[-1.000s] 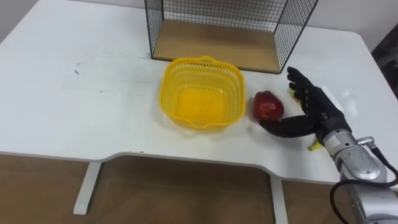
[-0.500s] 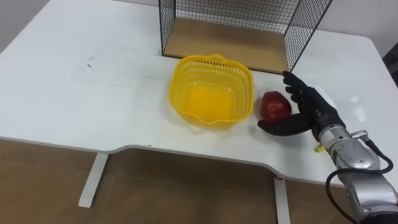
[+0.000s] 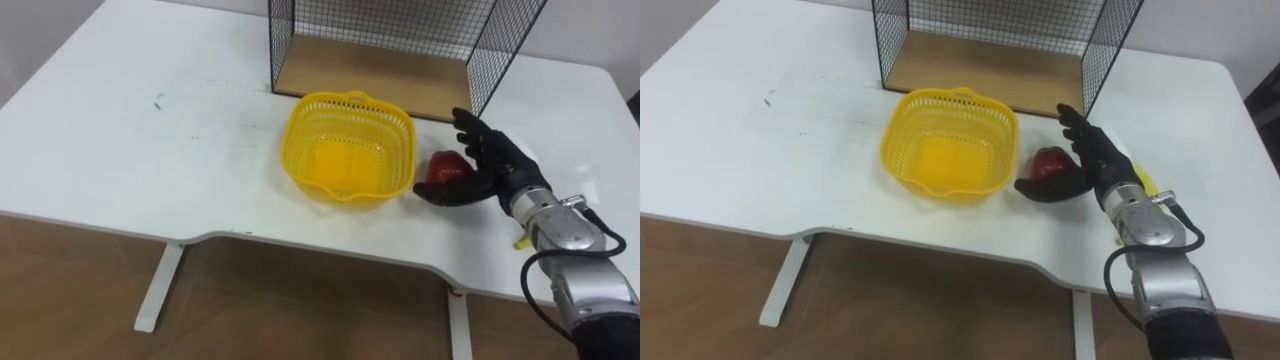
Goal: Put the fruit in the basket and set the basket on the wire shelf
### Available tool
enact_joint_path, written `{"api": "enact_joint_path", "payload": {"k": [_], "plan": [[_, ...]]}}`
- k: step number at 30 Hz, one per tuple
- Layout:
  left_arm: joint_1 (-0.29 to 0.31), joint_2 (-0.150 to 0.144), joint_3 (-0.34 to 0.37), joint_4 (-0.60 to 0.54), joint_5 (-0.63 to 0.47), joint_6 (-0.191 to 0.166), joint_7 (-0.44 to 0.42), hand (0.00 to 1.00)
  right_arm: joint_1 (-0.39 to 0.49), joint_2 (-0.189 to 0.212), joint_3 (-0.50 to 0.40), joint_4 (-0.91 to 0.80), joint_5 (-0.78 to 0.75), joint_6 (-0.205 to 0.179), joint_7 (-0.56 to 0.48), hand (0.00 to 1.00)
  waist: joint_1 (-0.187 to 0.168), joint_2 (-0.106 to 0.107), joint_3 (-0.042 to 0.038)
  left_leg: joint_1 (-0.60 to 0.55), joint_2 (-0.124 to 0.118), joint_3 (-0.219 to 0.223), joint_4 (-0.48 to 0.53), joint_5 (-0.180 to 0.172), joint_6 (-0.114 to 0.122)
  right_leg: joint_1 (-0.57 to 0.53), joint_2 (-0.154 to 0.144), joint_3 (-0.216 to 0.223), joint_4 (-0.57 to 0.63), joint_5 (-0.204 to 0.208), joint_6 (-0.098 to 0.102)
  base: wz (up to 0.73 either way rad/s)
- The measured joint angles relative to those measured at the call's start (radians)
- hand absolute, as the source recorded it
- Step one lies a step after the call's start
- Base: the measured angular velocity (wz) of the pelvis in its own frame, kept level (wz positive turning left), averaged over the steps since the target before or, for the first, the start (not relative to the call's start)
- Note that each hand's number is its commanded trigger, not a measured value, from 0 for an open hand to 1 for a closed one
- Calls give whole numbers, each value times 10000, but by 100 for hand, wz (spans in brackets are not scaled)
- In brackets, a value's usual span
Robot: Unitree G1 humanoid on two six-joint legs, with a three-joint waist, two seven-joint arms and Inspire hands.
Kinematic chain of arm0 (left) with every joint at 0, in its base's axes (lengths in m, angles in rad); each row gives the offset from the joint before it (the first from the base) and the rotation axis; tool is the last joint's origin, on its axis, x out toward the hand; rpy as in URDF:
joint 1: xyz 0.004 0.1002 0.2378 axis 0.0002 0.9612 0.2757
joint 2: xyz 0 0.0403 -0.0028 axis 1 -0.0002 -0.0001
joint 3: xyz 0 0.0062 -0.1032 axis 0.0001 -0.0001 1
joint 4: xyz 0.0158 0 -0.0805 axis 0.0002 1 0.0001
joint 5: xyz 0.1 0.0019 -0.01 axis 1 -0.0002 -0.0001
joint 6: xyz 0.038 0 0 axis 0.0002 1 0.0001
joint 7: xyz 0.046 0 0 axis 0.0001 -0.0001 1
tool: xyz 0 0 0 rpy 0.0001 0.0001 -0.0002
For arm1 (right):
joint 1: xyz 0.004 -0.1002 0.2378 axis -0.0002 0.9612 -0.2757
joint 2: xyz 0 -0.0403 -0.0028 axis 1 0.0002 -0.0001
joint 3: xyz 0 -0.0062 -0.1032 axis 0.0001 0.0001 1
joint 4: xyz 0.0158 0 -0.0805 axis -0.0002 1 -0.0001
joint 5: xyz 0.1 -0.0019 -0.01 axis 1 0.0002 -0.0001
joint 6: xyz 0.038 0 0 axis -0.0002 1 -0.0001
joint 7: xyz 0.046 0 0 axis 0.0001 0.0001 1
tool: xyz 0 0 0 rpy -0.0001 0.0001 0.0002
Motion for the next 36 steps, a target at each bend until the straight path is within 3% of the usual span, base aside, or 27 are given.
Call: {"api": "enact_joint_path", "payload": {"k": [9,12,21,26,36], "plan": [[9,53,0,16,-3,24,-368,0,-52,-10,-2,426,338,14,9,0,-7,-129,62,10,10,-38,-1,1,-1,13,-9,-58,-21,0,-1,0],[12,62,1,41,-3,198,-488,0,-52,-12,-1,730,341,19,5,0,-1,-132,63,6,6,-44,3,0,-2,14,-7,-60,-29,1,-2,0],[72,63,15,43,2,400,-580,0,-64,-24,-6,768,354,23,14,0,-6,-107,40,10,3,-54,9,0,-2,18,-6,-71,-19,1,-2,0],[97,62,13,73,1,427,-588,0,-65,-23,-8,936,353,22,9,0,-12,-35,-46,54,0,-77,25,1,-2,76,-7,-82,-4,1,-2,0],[286,66,-15,96,8,572,-527,0,-67,-82,-1,1108,320,65,165,0,-22,-52,-52,149,-11,-109,5,6,-10,176,-6,-83,-15,0,0,0]]}}
